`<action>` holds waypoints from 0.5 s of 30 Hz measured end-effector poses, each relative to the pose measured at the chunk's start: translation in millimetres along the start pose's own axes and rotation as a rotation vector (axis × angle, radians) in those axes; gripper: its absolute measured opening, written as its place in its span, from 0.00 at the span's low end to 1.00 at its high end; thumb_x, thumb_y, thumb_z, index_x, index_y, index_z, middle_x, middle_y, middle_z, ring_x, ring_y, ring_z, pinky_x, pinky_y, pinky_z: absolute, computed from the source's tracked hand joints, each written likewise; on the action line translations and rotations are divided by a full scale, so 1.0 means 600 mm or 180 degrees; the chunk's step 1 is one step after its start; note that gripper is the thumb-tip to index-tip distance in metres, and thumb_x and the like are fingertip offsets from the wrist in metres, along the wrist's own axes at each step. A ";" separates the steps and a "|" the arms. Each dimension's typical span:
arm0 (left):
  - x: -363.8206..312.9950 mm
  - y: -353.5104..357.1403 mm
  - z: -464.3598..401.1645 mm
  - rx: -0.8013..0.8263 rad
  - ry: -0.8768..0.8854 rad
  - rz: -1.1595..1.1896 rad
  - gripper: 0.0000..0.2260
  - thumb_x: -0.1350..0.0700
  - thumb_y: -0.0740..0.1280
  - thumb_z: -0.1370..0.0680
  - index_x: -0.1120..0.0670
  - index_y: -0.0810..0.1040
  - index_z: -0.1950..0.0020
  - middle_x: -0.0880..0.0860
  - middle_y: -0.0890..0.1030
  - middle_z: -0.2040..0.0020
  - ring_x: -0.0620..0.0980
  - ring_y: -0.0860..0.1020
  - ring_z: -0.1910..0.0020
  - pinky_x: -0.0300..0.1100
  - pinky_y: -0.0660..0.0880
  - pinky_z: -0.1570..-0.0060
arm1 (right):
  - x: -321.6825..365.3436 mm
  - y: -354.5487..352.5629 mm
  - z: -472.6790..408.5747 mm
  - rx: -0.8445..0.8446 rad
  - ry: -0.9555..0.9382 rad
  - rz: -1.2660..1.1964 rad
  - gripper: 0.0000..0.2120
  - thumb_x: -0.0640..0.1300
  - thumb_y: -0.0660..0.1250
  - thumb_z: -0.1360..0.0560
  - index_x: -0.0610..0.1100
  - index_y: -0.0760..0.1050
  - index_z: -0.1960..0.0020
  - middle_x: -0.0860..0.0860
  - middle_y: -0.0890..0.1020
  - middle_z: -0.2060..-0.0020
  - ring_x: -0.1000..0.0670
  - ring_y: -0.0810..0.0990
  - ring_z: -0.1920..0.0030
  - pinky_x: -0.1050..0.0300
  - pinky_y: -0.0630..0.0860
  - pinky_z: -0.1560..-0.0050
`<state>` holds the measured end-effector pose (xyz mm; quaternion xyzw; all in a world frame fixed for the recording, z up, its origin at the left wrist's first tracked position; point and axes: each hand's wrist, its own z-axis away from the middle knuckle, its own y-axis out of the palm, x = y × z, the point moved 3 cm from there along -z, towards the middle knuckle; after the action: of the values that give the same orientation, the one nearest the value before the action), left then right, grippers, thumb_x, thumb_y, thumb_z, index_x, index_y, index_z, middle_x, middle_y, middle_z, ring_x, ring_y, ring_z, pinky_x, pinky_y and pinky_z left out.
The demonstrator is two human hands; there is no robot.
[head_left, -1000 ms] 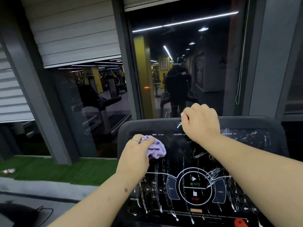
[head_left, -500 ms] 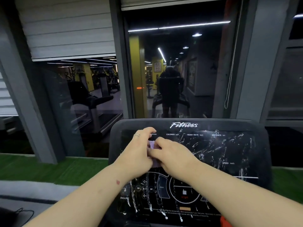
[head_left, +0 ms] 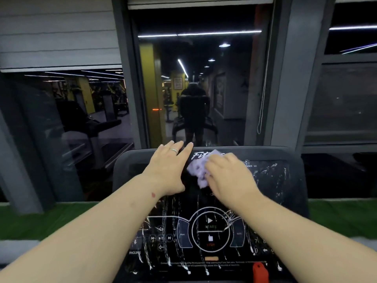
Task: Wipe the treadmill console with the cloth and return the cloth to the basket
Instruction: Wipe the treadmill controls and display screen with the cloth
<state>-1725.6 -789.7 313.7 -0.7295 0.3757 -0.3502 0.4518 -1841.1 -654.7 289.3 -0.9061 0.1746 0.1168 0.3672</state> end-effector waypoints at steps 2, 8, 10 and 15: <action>0.002 0.007 -0.002 -0.0108 0.0001 0.0016 0.56 0.40 0.78 0.34 0.48 0.46 0.16 0.54 0.55 0.18 0.56 0.53 0.19 0.54 0.51 0.20 | -0.010 0.000 0.000 -0.0337 0.0644 -0.0188 0.05 0.37 0.72 0.34 0.44 0.79 0.59 0.50 0.79 0.60 0.46 0.72 0.58 0.49 0.75 0.60; 0.006 0.022 -0.003 -0.0469 0.0020 0.0004 0.57 0.38 0.79 0.37 0.48 0.50 0.16 0.53 0.61 0.20 0.55 0.58 0.21 0.55 0.55 0.22 | 0.017 0.020 0.013 0.0386 0.0261 -0.0431 0.09 0.39 0.67 0.31 0.47 0.78 0.51 0.48 0.78 0.56 0.43 0.73 0.61 0.48 0.75 0.58; 0.005 0.022 -0.003 -0.0447 -0.0035 0.0030 0.57 0.38 0.80 0.36 0.47 0.50 0.16 0.52 0.60 0.20 0.54 0.56 0.21 0.54 0.53 0.21 | -0.017 0.002 -0.005 0.0247 0.0836 -0.0520 0.07 0.38 0.69 0.30 0.47 0.78 0.53 0.48 0.77 0.58 0.42 0.74 0.61 0.50 0.73 0.63; 0.004 0.021 -0.002 -0.0456 -0.0080 0.0068 0.57 0.39 0.80 0.36 0.46 0.49 0.17 0.52 0.58 0.20 0.54 0.55 0.20 0.54 0.51 0.20 | 0.024 0.008 0.034 0.0413 0.0673 -0.0675 0.08 0.40 0.67 0.30 0.47 0.79 0.51 0.48 0.74 0.57 0.43 0.73 0.61 0.51 0.74 0.67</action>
<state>-1728.3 -795.9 302.7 -0.7602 0.4018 -0.3084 0.4069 -1831.5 -647.1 267.1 -0.9011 0.1229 -0.0301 0.4148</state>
